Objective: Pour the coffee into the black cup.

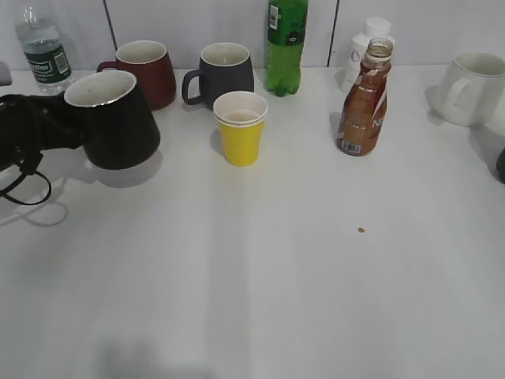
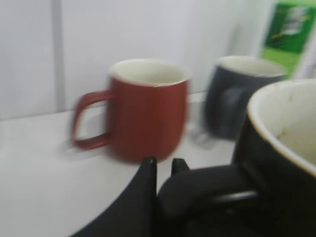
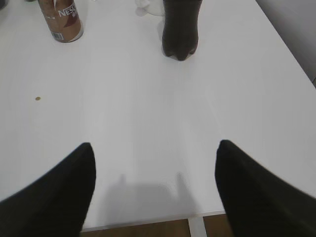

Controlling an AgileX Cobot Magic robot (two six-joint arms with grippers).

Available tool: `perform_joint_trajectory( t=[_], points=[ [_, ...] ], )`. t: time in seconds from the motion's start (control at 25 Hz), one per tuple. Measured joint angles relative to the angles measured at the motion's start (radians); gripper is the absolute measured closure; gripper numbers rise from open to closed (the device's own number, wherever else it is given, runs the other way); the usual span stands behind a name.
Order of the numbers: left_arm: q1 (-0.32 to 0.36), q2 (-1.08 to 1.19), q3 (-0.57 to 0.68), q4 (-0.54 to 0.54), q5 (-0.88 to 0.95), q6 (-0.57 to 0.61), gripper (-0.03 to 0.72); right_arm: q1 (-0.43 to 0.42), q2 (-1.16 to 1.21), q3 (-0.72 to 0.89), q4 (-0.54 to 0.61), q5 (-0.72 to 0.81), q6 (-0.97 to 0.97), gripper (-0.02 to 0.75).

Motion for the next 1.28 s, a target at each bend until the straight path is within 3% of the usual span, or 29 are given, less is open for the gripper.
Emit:
perform_joint_trajectory(
  t=[0.24,0.52,0.92,1.28],
  points=[
    [-0.022,-0.019,-0.098,0.257,-0.002,-0.143,0.631,0.000,0.000,0.000,0.000,0.000,0.000,0.150],
    [-0.104,-0.020,-0.228,0.505,0.013,-0.313,0.631,0.000,0.000,0.000,0.000,0.000,0.000,0.150],
    [-0.197,-0.015,-0.254,0.541,0.061,-0.355,0.631,0.000,0.000,0.000,0.000,0.000,0.000,0.150],
    [-0.198,-0.014,-0.254,0.541,0.060,-0.356,0.632,0.000,0.025,-0.015,0.000,-0.062,-0.049,0.150]
  ],
)
